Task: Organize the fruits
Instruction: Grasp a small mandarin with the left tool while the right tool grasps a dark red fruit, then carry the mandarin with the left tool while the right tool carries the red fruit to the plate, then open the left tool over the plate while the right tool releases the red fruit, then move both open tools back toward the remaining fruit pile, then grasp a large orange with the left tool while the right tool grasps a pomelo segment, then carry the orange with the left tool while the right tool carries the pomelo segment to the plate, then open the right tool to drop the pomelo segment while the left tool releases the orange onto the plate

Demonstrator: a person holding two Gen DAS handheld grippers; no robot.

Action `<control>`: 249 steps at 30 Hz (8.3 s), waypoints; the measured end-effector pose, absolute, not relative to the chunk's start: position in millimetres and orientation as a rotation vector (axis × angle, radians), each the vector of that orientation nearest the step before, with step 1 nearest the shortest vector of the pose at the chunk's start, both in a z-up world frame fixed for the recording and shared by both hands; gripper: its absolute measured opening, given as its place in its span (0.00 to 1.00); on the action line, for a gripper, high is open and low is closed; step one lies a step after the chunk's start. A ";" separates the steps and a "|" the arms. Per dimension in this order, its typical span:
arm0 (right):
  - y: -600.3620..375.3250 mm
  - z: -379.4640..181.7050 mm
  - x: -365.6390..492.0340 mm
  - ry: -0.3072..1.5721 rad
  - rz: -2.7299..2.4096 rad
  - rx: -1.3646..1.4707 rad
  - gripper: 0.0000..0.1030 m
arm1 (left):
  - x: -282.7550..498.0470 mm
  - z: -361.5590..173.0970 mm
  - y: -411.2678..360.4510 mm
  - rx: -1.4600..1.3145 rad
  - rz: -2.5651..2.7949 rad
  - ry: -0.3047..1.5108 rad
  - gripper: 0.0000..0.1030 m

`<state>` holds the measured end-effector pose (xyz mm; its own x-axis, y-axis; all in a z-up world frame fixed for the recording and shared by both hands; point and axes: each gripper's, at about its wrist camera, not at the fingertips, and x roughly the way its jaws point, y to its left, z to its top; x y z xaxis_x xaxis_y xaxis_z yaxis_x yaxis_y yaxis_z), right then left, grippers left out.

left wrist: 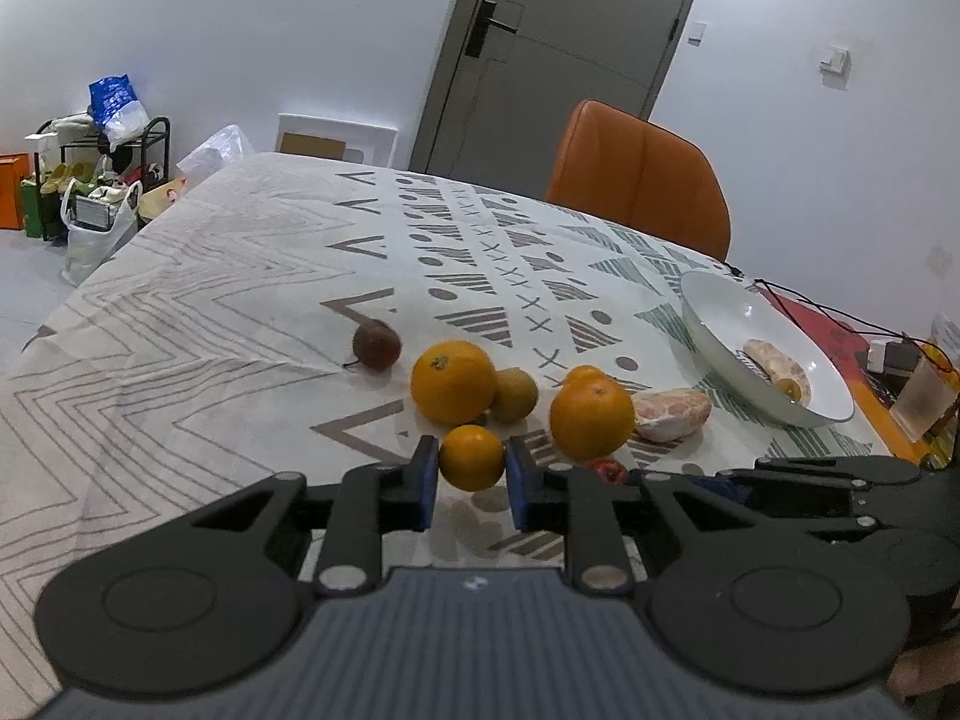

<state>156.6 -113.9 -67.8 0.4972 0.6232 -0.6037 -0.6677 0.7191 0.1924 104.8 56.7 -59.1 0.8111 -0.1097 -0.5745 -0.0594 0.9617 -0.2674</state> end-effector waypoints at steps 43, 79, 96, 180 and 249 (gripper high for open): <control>-246.3 -40.5 201.2 0.551 0.460 0.101 0.20 | 170.6 -27.6 -55.2 -0.118 -0.216 0.586 0.22; -316.4 -43.0 189.7 0.531 0.358 0.192 0.40 | 220.8 -22.9 -120.5 -0.074 -0.281 0.599 0.26; -311.5 -42.1 188.1 0.526 0.353 0.210 0.82 | 202.1 -11.0 -71.0 -0.108 -0.119 0.579 0.83; -143.7 -80.1 201.9 0.660 0.558 -0.119 0.84 | 146.4 -71.7 85.3 -0.341 0.019 0.602 0.35; -297.1 -36.8 231.8 0.498 0.328 0.031 0.74 | 231.5 -13.0 -93.1 -0.168 -0.235 0.578 0.43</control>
